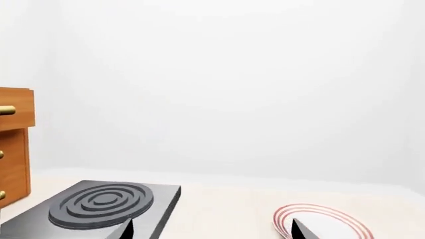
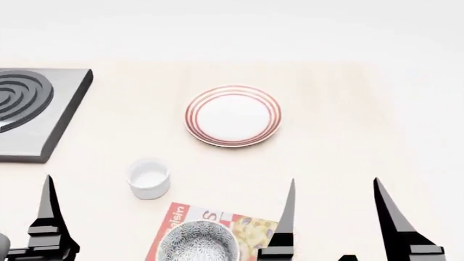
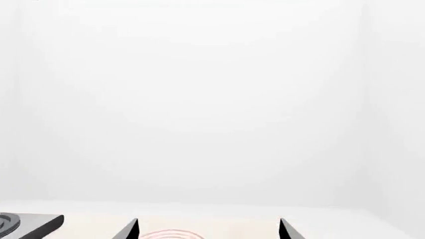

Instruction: Pick the akita bowl on the cookies box and place it on the plate.

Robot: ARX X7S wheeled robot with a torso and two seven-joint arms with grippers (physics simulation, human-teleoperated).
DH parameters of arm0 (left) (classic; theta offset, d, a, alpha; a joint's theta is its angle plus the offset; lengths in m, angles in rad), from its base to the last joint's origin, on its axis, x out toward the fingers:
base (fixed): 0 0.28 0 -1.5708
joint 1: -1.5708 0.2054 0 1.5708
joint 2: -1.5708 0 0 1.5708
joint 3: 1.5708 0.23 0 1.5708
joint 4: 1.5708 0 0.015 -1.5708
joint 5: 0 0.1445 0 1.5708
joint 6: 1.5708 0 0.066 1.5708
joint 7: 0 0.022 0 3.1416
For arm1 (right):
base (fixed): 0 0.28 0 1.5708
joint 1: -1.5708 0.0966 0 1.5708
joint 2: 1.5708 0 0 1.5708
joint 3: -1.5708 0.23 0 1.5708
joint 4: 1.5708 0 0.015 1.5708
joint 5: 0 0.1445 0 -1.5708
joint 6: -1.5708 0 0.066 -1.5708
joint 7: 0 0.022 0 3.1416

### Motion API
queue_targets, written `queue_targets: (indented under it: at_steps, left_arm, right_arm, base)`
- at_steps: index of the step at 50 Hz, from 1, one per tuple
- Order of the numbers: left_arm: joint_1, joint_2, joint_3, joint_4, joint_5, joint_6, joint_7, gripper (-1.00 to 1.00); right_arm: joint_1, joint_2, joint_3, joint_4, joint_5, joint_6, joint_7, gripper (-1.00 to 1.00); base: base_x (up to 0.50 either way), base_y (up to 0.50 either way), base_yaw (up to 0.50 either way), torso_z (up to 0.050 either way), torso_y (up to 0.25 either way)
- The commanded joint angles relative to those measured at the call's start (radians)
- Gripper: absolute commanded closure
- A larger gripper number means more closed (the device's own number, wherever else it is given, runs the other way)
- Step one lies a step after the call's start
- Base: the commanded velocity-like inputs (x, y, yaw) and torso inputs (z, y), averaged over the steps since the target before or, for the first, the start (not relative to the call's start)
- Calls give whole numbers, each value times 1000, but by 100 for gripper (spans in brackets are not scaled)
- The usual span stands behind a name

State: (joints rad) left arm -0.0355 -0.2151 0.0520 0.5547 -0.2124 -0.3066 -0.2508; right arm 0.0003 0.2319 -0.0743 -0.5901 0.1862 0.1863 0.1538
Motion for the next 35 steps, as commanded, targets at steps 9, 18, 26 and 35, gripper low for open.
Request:
queue_targets:
  at_steps: [9, 18, 26, 35]
  left_arm:
    - [2, 6, -5, -8, 12, 5, 21, -100]
    - [4, -2, -1, -11, 3, 10, 10, -100]
    - [6, -10, 5, -7, -3, 12, 1, -100]
    - [6, -17, 8, -10, -11, 15, -7, -100]
  right_arm:
    - [-7, -10, 12, 12, 2, -9, -14, -100]
    - [-21, -3, 2, 20, 2, -58, -26, -100]
    - [-22, 5, -2, 12, -1, -58, -21, -100]
    - [-24, 16, -11, 9, 4, -61, -16, -100]
  base:
    - [-16, -138, 0, 0, 0]
    - [232, -66, 0, 0, 0]
    - [500, -158, 0, 0, 0]
    - [500, -112, 0, 0, 0]
